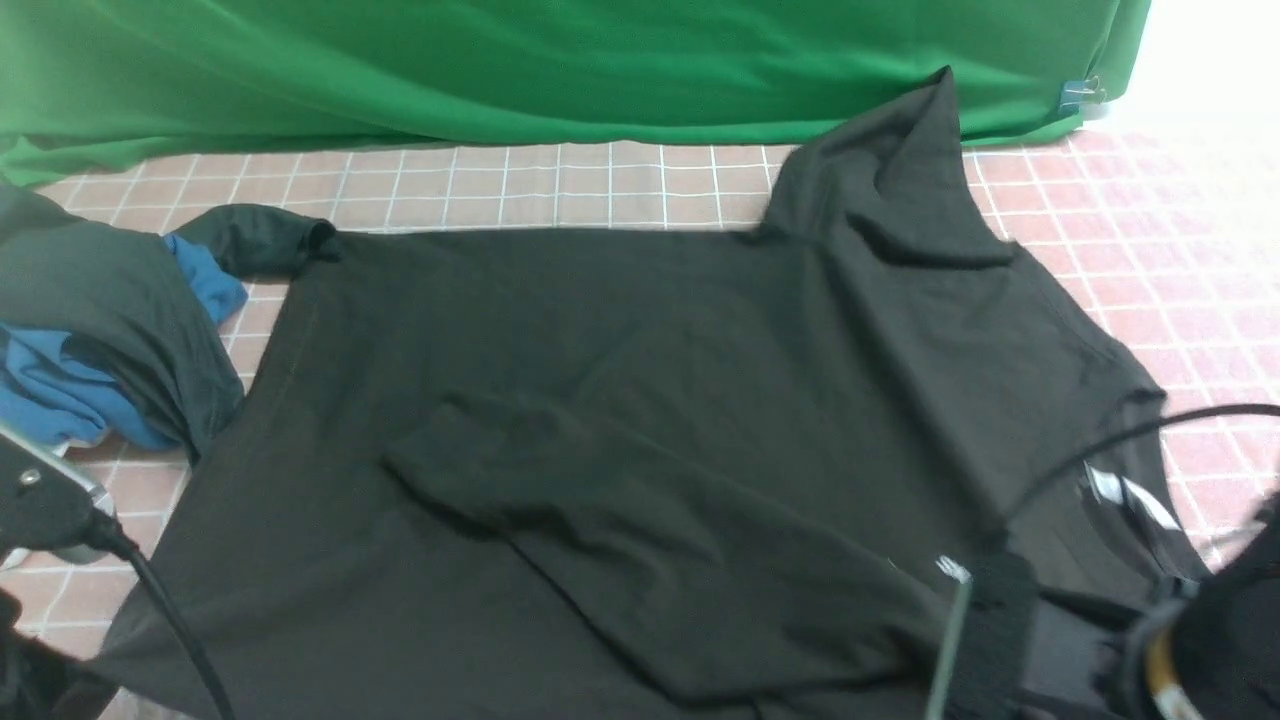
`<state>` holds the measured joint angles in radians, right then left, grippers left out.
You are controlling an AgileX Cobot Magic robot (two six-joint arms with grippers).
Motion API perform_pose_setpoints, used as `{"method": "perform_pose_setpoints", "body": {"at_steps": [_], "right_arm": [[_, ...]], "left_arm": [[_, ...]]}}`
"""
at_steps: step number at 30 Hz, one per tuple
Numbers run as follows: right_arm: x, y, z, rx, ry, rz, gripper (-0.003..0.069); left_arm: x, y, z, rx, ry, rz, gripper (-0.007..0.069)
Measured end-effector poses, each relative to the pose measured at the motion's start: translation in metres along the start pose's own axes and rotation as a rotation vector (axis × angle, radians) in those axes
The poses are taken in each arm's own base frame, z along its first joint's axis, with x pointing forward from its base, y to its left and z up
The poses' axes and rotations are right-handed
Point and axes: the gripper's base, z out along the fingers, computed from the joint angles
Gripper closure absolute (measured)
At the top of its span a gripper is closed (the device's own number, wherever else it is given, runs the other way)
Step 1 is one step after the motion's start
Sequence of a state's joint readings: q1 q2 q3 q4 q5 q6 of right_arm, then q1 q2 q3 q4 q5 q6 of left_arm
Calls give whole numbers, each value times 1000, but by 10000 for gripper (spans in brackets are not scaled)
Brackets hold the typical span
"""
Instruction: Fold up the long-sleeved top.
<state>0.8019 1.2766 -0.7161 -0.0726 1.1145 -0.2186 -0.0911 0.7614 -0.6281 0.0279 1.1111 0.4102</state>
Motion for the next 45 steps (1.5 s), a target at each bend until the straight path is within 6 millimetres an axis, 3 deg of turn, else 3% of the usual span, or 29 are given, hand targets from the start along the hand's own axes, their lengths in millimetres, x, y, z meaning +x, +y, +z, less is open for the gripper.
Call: {"method": "perform_pose_setpoints", "body": {"at_steps": [5, 10, 12, 17, 19, 21, 23, 27, 28, 29, 30, 31, 34, 37, 40, 42, 43, 45], "right_arm": [[10, 3, -2, -26, 59, -16, 616], [22, 8, 14, -43, 108, -18, 571], [28, 10, 20, -52, 144, -13, 496], [21, 8, 11, -43, 121, 42, 174], [11, 4, -2, -28, 61, 81, 118], [1, 1, -13, -14, -7, 99, 113], [-19, -5, -32, 3, -155, 123, 128], [-79, -15, -68, -29, -431, 166, 190], [-98, -19, -74, -38, -468, 173, 195], [-98, -19, -74, -41, -468, 175, 195], [-125, -25, -79, -44, -498, 178, 197], [-138, -29, -80, -44, -508, 178, 198], [-183, -40, -77, -38, -528, 156, 200], [-230, -51, -60, -32, -521, 120, 197], [-253, -56, -46, -30, -514, 107, 179], [-282, -61, -24, -25, -508, 83, 123], [-282, -61, -24, -25, -508, 83, 123], [-302, -66, -6, -20, -505, 62, 88]], "left_arm": [[4, 1, -6, 2, 66, 14, 575], [6, 0, -8, 5, 72, 13, 575], [6, 0, -8, 5, 72, 13, 575], [6, 0, -8, 7, 73, 12, 575], [8, -1, -6, 10, 81, 13, 575], [9, -1, -5, 13, 86, 13, 575], [9, -2, -4, 15, 90, 13, 575], [10, -2, -3, 15, 93, 13, 575], [10, -2, -3, 15, 93, 13, 575], [10, -2, -3, 15, 93, 13, 575], [10, -2, -3, 15, 93, 13, 575], [10, -2, -3, 15, 93, 13, 575], [10, -2, -3, 15, 93, 13, 575], [10, -2, -3, 15, 93, 13, 575], [10, -2, -3, 15, 93, 13, 575], [10, -2, -3, 15, 93, 13, 575], [10, -2, -3, 15, 93, 13, 575], [10, -2, -3, 15, 93, 13, 575]]}}
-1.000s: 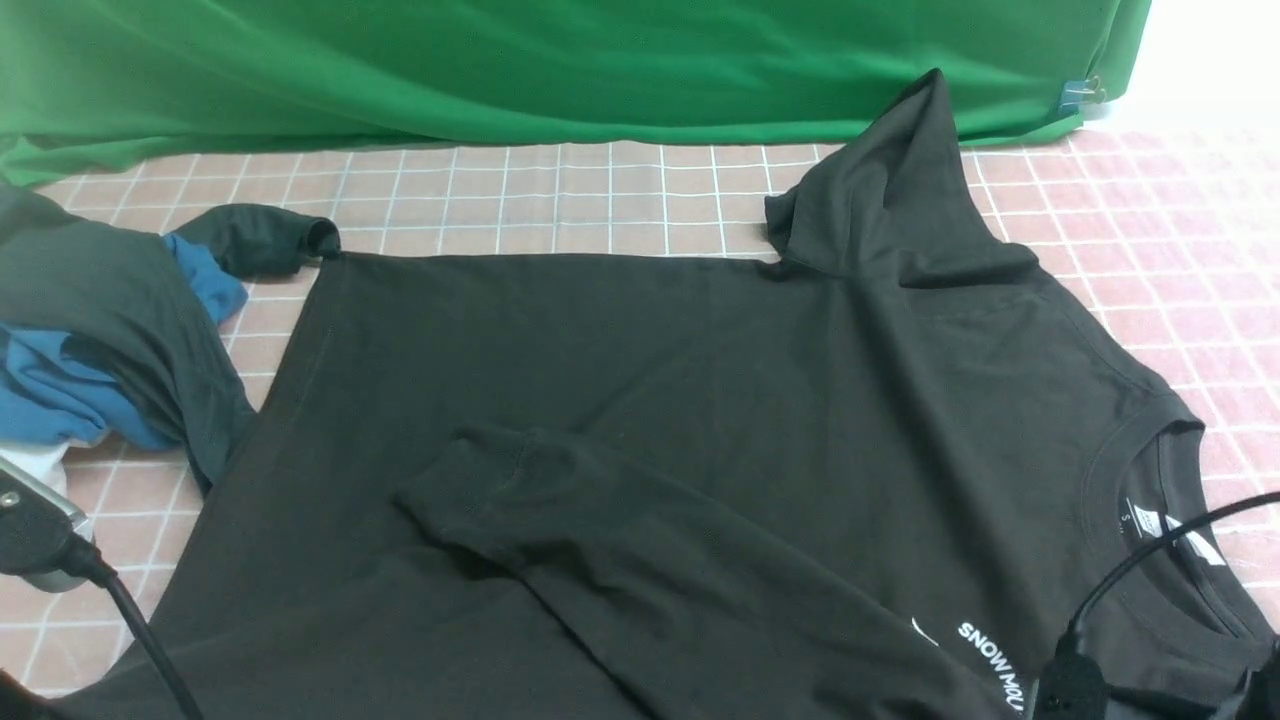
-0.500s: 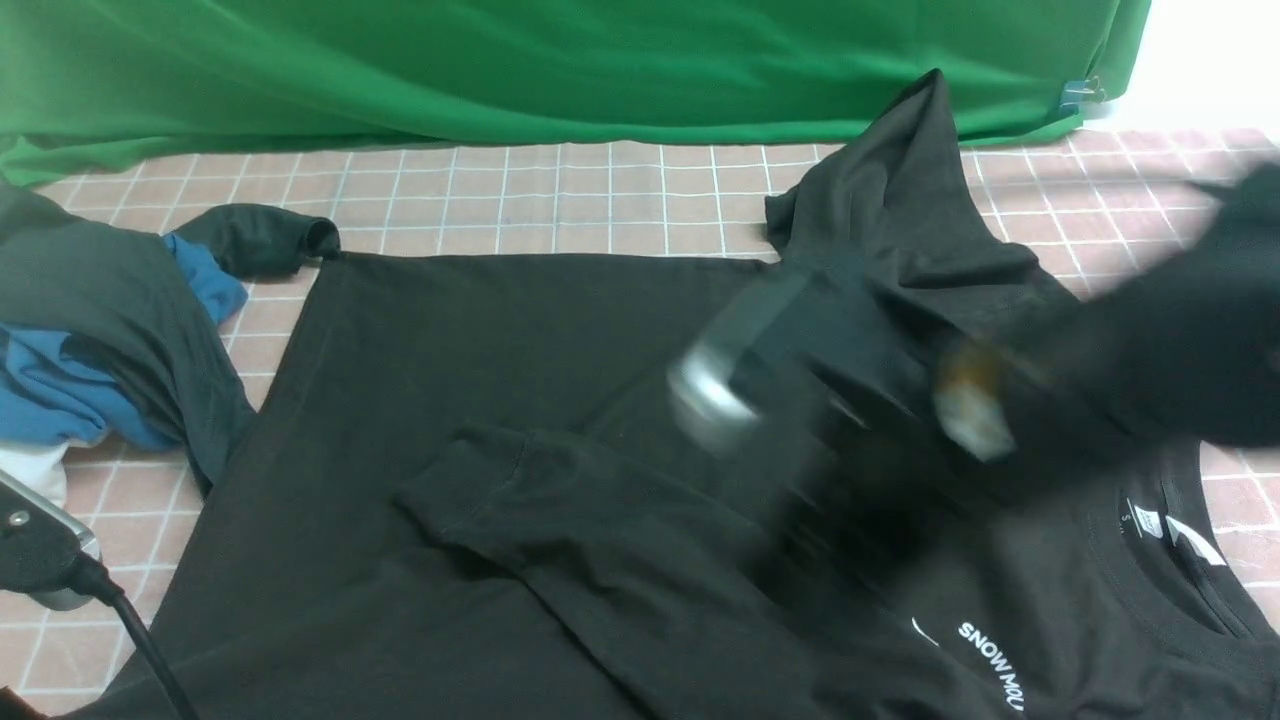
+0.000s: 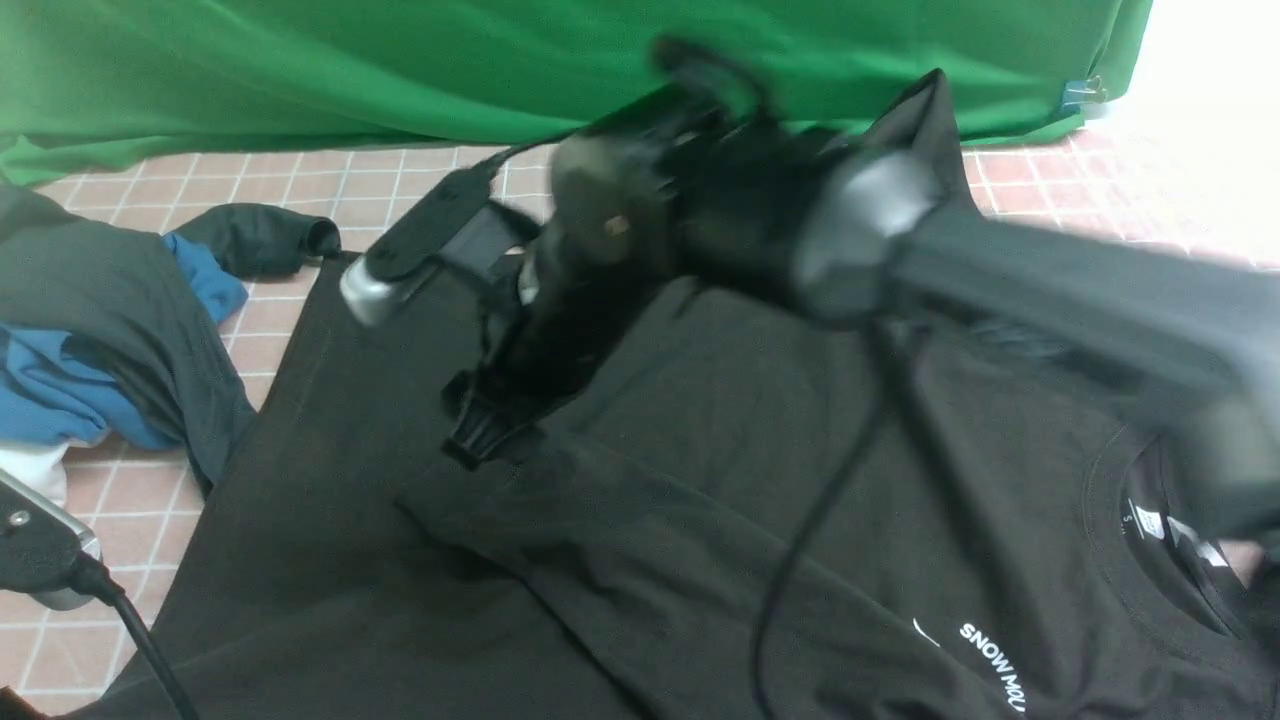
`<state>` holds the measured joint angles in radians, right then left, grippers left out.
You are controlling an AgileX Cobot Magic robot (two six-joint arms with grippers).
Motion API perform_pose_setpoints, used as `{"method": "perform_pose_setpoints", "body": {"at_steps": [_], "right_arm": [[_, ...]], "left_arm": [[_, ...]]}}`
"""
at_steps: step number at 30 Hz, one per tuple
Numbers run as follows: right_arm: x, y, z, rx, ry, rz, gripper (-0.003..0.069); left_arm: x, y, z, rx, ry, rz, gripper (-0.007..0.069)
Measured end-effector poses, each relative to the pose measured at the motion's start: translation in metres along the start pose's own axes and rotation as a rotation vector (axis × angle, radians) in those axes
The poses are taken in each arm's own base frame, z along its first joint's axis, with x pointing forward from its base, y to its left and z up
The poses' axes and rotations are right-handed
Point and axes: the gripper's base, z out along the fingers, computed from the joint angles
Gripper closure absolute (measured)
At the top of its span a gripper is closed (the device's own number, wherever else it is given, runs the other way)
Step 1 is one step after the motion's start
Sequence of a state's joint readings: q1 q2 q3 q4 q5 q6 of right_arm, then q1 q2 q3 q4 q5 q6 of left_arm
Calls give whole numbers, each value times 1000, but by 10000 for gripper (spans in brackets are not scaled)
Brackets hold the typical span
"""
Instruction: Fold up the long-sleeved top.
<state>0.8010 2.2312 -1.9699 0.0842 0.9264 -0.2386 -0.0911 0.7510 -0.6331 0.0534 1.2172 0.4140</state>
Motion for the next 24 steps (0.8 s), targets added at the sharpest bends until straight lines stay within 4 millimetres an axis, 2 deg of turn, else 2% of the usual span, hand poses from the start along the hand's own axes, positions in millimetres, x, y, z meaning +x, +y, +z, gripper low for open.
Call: {"method": "perform_pose_setpoints", "body": {"at_steps": [4, 7, 13, 15, 17, 20, 21, 23, 24], "right_arm": [[-8, -10, 35, 4, 2, -5, 83], [-7, -22, 53, -7, 18, 26, 83], [0, -24, 67, -73, 58, 53, 86], [-1, -22, 67, -80, 57, 50, 116], [-2, -20, 67, -82, 50, 45, 174], [-3, -20, 69, -77, 33, 40, 323], [-3, -20, 71, -77, 31, 40, 346], [-5, -21, 74, -66, 5, 36, 503], [-5, -21, 75, -66, 4, 37, 503]], "left_arm": [[0, 0, 0, 0, 1, 0, 575], [0, 0, 0, 0, 1, 0, 575], [0, 0, 0, 0, 0, 0, 575], [0, 0, 0, 0, 0, 0, 575], [0, 0, 0, 0, -1, 0, 575], [0, 0, 0, 0, -1, 0, 575], [0, 0, 0, 0, -1, 0, 575], [0, 0, 0, 0, -1, 0, 575], [0, 0, 0, 0, -1, 0, 575]]}}
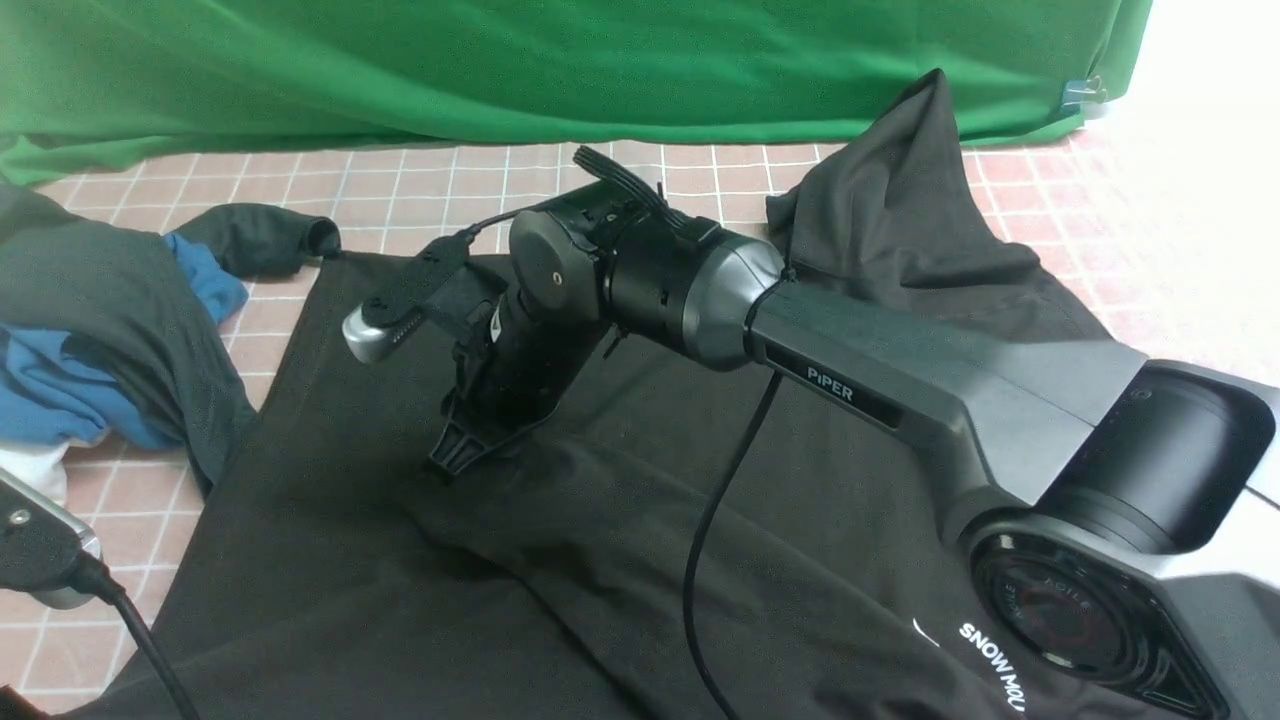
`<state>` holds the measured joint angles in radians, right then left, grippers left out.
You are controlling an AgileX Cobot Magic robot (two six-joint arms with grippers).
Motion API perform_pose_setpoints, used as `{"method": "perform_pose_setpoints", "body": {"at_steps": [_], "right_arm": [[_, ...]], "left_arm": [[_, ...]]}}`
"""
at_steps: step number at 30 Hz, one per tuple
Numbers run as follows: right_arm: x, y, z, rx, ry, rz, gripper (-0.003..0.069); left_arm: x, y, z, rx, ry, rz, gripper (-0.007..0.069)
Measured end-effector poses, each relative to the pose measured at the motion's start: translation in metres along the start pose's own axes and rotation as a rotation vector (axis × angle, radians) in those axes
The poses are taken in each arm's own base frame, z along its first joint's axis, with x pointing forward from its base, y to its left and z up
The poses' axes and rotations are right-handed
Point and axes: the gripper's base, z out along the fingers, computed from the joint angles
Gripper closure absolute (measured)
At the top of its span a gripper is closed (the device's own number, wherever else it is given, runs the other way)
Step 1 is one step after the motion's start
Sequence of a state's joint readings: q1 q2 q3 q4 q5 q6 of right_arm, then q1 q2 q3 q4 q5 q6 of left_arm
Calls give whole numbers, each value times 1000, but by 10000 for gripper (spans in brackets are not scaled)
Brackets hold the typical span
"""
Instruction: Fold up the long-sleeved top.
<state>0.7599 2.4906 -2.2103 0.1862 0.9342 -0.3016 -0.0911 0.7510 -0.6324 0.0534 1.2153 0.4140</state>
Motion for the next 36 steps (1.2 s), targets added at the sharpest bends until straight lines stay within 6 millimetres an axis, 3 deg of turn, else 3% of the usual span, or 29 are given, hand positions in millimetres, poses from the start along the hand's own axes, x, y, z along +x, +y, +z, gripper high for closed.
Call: {"method": "perform_pose_setpoints", "body": {"at_steps": [2, 4, 13, 19, 22, 24, 26, 27, 28, 30, 32, 35, 36], "right_arm": [[-1, -1, 1, 6, -14, -2, 587], [-4, -1, -2, 10, -29, -5, 609], [-35, 0, -43, 44, -187, -42, 613], [-36, -5, -40, 58, -212, -49, 610], [-34, -5, -35, 54, -196, -44, 572], [-30, -5, -30, 47, -160, -44, 450], [-28, -5, -30, 43, -144, -42, 382], [-26, -6, -29, 35, -118, -31, 270], [-24, -7, -30, 34, -97, -24, 212], [-20, -8, -37, 42, -43, -12, 149], [-15, -9, -49, 52, 34, 0, 151], [-13, -8, -86, 73, 68, 32, 260], [-12, -8, -89, 75, 68, 34, 270]], "left_arm": [[0, 0, 0, 0, -1, 0, 575], [0, 0, 0, -1, -1, 0, 575], [0, 0, 0, -2, -4, 0, 575], [0, 0, 0, -2, -4, 0, 575], [0, 0, 0, -2, -4, 0, 575], [0, 0, 0, -2, -4, 0, 575], [0, 0, 0, -2, -4, 0, 575], [0, 0, 0, -2, -4, 0, 575], [0, 0, 0, -2, -4, 0, 575], [0, 0, 0, -2, -4, 0, 575], [0, 0, 0, -2, -4, 0, 575], [0, 0, 0, -2, -4, 0, 575], [0, 0, 0, -2, -4, 0, 575]]}}
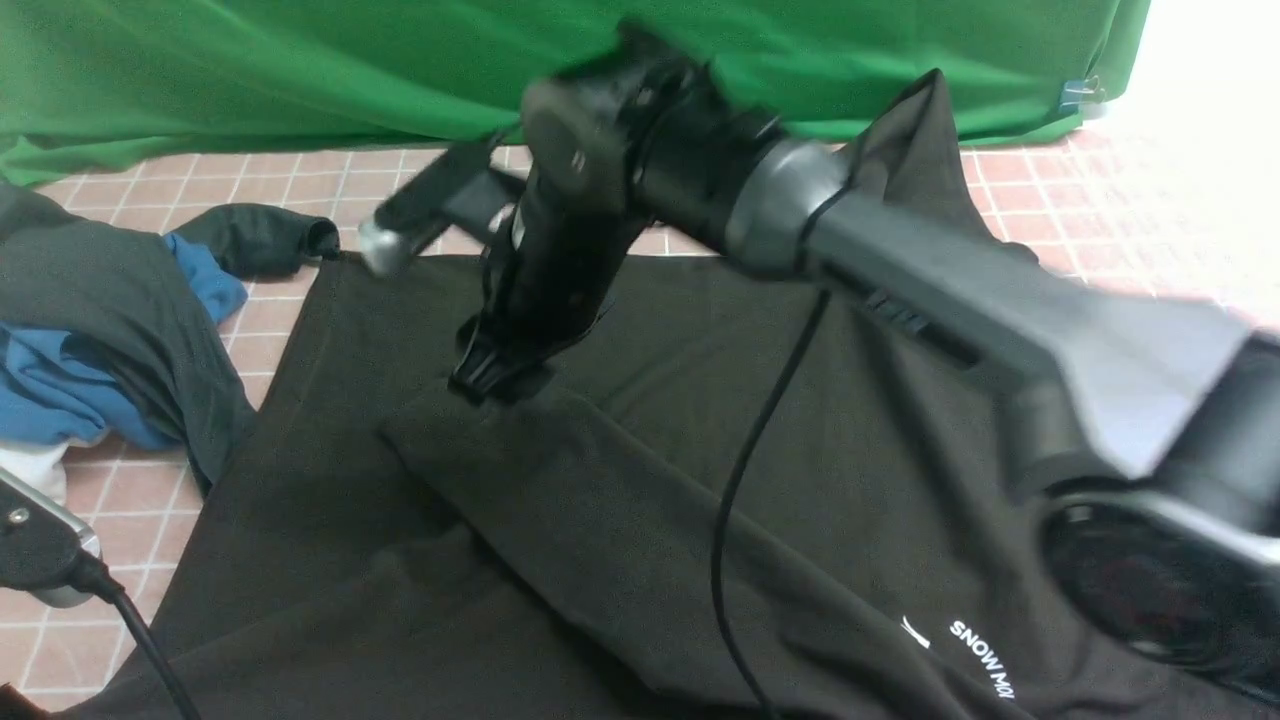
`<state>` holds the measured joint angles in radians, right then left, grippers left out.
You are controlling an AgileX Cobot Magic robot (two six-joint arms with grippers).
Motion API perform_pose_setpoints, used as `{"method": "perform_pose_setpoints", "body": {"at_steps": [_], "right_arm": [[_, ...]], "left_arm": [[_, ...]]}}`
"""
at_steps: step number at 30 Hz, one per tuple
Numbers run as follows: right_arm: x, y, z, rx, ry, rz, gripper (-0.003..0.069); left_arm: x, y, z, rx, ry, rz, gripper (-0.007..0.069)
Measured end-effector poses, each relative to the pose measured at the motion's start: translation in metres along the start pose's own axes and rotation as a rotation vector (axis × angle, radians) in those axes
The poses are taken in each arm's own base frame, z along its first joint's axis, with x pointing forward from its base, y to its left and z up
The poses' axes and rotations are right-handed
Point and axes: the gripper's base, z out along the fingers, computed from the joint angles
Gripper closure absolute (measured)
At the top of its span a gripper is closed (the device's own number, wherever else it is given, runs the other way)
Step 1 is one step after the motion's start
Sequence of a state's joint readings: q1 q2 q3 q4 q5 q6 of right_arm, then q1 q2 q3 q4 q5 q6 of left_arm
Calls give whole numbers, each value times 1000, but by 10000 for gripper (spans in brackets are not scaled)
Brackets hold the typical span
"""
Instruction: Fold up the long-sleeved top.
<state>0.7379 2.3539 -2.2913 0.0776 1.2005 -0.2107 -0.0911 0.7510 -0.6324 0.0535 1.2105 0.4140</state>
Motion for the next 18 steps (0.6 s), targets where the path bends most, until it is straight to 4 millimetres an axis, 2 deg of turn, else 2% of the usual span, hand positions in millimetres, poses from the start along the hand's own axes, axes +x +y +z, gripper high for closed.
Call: {"method": "perform_pose_setpoints", "body": {"at_steps": [3, 5, 6, 7, 8, 9, 10, 11, 12, 13, 15, 18], "right_arm": [[15, 5, -39, 1, 11, 32, 398], [36, 10, -59, 0, 49, 46, 417], [42, 11, -64, 2, 60, 51, 417], [74, 15, -81, 21, 123, 70, 397], [78, 15, -82, 24, 130, 70, 397], [112, 16, -94, 50, 189, 99, 367], [133, 16, -100, 60, 218, 117, 347], [137, 16, -101, 63, 222, 125, 343], [172, 15, -110, 80, 256, 173, 309], [196, 13, -115, 95, 265, 229, 278], [234, 7, -121, 114, 290, 323, 233], [273, 0, -122, 135, 319, 429, 174]], "left_arm": [[0, 0, 0, 0, 0, 0, 575], [0, 0, 0, 0, 0, 0, 575], [0, 0, 0, 0, 0, 0, 575], [0, 0, 0, 0, 0, 0, 575], [0, 0, 0, 0, 0, 0, 575], [0, 0, 0, 0, -1, 0, 575], [0, 0, 0, -1, -2, 0, 575], [0, 0, 0, -1, -3, 0, 575], [0, 0, 0, -2, -4, 0, 575], [-1, 0, 0, -4, -8, 0, 575], [-1, 0, 0, -5, -11, 0, 575], [-3, 1, 0, -14, -31, 0, 575]]}}
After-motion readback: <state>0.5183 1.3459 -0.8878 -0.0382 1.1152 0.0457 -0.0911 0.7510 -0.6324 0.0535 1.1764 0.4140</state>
